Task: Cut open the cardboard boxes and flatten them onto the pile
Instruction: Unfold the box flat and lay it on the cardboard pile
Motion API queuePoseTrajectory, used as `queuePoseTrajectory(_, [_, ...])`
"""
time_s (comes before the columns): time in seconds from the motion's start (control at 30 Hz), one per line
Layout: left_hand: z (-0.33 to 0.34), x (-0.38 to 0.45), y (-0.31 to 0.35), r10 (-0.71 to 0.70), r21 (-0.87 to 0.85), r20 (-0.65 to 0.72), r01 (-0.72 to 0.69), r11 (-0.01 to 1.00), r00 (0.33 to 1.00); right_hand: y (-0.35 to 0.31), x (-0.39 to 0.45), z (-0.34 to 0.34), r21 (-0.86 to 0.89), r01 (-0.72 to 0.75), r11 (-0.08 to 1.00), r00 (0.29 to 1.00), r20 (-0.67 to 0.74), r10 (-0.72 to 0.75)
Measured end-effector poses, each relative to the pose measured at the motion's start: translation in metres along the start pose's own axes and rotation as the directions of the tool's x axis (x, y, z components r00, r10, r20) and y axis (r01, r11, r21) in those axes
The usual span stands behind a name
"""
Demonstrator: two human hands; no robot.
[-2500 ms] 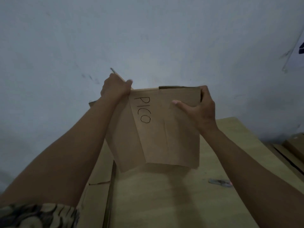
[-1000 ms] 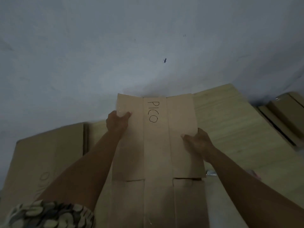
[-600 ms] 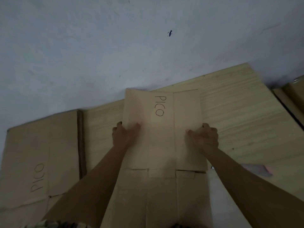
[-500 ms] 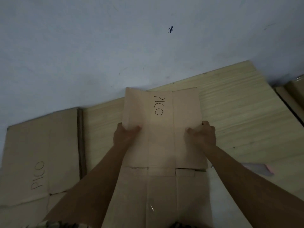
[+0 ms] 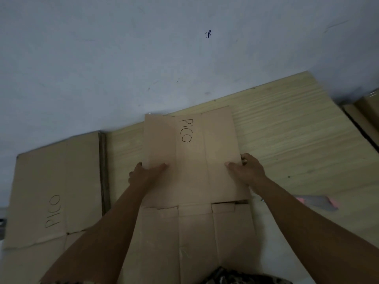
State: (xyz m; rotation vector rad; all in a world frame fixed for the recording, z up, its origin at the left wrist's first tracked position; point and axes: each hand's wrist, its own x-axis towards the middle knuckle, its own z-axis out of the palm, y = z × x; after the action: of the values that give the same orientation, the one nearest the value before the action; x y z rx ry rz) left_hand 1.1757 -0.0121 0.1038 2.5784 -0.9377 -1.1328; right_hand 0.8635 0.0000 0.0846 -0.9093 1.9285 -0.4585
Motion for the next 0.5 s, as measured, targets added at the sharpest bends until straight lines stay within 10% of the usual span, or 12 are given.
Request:
queuePoseTrajectory(0.3, [-0.007, -0.012, -0.051, -0.016, -0.213, -0.032, 0.009, 0.977, 0.999, 0.008, -0.022, 0.017, -0.006, 0.02, 1.0, 0.999, 0.029, -0.02])
queuePoseTrajectory(0.5, [-0.026, -0.051, -0.059, 0.274, -0.23, -0.122, -0.296, 0.927, 0.954, -0.003, -0.053, 0.017, -0.053, 0.227, 0.972, 0.973, -0.033, -0.229])
